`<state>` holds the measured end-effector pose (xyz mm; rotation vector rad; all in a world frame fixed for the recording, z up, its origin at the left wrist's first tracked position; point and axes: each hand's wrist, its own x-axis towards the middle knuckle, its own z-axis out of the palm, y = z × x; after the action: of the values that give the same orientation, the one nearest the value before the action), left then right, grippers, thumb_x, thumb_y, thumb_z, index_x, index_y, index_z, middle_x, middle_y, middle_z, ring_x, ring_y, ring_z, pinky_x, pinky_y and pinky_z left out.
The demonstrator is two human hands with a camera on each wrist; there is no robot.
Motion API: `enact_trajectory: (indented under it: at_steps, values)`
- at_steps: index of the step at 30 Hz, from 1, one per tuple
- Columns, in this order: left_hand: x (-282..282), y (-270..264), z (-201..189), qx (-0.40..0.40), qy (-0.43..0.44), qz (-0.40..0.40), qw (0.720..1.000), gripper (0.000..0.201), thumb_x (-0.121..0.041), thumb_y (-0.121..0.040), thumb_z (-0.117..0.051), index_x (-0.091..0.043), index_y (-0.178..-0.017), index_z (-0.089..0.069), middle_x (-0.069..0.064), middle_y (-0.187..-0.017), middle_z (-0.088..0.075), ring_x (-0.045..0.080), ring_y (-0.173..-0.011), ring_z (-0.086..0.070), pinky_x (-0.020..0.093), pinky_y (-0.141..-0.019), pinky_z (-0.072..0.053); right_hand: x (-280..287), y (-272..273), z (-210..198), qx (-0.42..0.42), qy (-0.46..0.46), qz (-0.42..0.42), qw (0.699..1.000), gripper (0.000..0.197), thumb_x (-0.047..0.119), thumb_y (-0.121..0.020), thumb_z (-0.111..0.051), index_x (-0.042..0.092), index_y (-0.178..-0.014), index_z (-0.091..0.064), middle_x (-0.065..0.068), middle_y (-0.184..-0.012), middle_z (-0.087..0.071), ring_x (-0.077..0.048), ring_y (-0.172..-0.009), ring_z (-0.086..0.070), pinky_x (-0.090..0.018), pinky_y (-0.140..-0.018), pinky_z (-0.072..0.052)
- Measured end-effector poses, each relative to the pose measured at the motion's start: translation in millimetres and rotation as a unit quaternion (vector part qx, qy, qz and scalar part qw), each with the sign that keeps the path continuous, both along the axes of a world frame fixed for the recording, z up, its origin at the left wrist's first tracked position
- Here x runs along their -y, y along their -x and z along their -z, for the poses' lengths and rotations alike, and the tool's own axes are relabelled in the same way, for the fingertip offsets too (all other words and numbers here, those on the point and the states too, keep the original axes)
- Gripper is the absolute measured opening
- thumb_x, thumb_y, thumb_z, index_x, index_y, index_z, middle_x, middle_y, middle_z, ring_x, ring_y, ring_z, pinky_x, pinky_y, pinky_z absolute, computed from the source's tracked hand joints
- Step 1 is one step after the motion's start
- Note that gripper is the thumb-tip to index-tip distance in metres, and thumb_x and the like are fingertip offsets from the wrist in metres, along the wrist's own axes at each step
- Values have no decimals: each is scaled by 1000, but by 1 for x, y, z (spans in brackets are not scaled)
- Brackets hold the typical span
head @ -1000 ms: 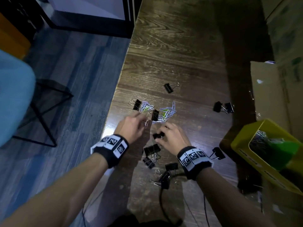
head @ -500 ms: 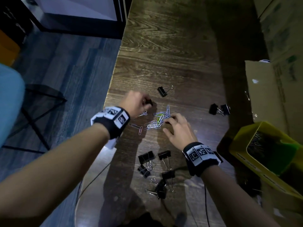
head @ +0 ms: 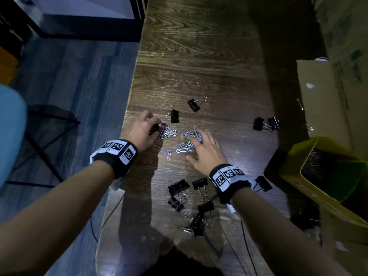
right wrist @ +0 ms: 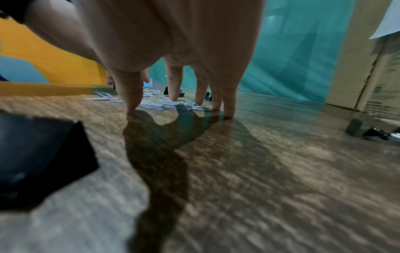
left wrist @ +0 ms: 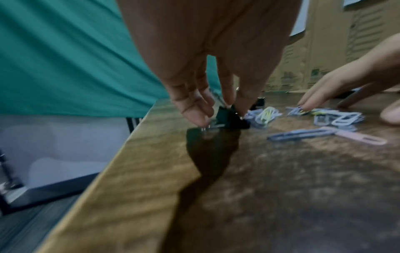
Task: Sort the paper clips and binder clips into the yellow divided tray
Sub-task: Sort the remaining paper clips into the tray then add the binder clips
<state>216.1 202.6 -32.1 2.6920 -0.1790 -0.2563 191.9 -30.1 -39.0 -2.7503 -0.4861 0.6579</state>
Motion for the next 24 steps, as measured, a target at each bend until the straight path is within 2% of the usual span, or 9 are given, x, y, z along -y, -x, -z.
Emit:
enact_trajectory:
  at_steps: [3, 5, 8, 10, 12, 14, 16, 20, 24]
  values:
    - [-4, -4, 1, 1, 14, -32, 999, 27, -9, -82, -61, -9, -108, -63, 17, -109, -54, 36, -94, -58, 44, -80, -51, -2, 1, 0, 5, -1, 0, 1000, 62, 39, -88, -56, 28, -144, -30, -7, -155, -16, -32, -144, -6, -48, -117, -10]
    - [-5, -6, -3, 36, -9, -28, 999, 25, -9, -82, -61, -7, -106, -64, 17, -108, -54, 35, -97, -54, 45, -80, -49, -2, 1, 0, 5, -1, 1, 1000, 62, 38, -88, -57, 26, -143, -31, -8, -154, -17, -32, -144, -6, -49, -117, -10]
    - [6, -3, -8, 113, -67, 30, 991, 21, -11, -80, -59, -11, -100, -65, 14, -102, -54, 32, -90, -50, 45, -72, -46, -3, 2, -1, 8, -1, -1, 1000, 61, 37, -88, -58, 25, -143, -32, -8, -153, -19, -32, -143, -6, -49, -117, -8]
    - [20, 2, -8, 117, -93, 94, 984, 27, -7, -79, -56, -11, -104, -64, 13, -101, -56, 31, -88, -50, 41, -69, -43, -5, 2, -1, 14, -3, -1, 1000, 59, 36, -87, -59, 25, -141, -35, -8, -151, -22, -32, -143, -7, -49, -117, -9]
    - [33, 7, -6, 66, -116, 127, 983, 41, -7, -78, -52, -11, -118, -58, 17, -112, -55, 33, -101, -49, 44, -79, -42, -6, 1, -2, 19, -10, 3, 1000, 59, 36, -85, -61, 26, -139, -38, -8, -149, -25, -32, -142, -11, -49, -116, -12]
    - [42, 13, -2, -2, -155, 127, 980, 54, -10, -79, -48, -10, -133, -43, 20, -131, -45, 35, -120, -40, 48, -95, -38, -6, 1, -4, 30, -25, 14, 999, 64, 38, -82, -65, 26, -139, -37, -9, -147, -27, -30, -140, -17, -49, -115, -19]
    - [48, 20, 1, -37, -179, 115, 977, 59, -14, -80, -46, -10, -138, -33, 19, -137, -37, 34, -126, -33, 47, -101, -34, -7, 1, -4, 36, -32, 30, 998, 73, 42, -80, -67, 26, -141, -31, -8, -147, -26, -27, -138, -21, -46, -113, -23]
    - [61, 35, 2, -26, -153, 137, 978, 55, -13, -79, -52, -7, -132, -39, 17, -128, -41, 30, -116, -38, 41, -96, -39, -9, 3, -2, 39, -6, 22, 999, 90, 50, -79, -66, 16, -147, -19, -11, -145, -29, -27, -135, -25, -43, -111, -25]
    - [58, 46, 0, 11, -46, 150, 988, 52, 2, -71, -53, -4, -123, -50, 15, -124, -47, 28, -110, -46, 42, -93, -46, -8, 5, -3, 37, -11, 12, 999, 94, 51, -78, -67, 14, -148, -16, -7, -142, -32, -25, -132, -27, -40, -109, -26]
